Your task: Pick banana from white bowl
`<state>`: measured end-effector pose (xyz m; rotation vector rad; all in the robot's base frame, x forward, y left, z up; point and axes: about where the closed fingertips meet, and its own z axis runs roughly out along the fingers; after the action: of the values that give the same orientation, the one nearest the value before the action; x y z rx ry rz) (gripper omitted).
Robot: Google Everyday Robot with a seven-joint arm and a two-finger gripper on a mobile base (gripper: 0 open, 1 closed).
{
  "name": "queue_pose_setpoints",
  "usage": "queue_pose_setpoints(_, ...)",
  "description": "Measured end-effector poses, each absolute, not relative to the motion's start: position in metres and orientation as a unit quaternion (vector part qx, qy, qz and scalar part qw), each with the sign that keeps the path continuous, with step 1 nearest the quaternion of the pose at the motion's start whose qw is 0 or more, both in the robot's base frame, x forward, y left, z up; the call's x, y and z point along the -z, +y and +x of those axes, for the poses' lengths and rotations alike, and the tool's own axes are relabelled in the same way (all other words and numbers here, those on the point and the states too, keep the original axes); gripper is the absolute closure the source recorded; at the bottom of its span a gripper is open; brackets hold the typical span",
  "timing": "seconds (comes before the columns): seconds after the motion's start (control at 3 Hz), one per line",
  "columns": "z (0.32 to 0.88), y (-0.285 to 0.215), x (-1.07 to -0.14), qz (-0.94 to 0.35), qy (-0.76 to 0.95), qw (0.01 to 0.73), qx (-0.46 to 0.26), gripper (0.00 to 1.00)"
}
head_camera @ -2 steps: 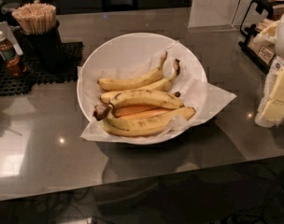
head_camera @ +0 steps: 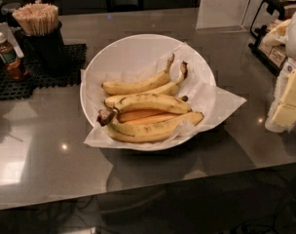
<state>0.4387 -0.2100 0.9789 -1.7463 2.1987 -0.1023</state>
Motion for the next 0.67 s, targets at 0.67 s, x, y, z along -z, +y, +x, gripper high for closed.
queue_pose_setpoints(0.67,0.434,-0.130,-1.003,-0.729,0.652,0.208,0.009,0.00)
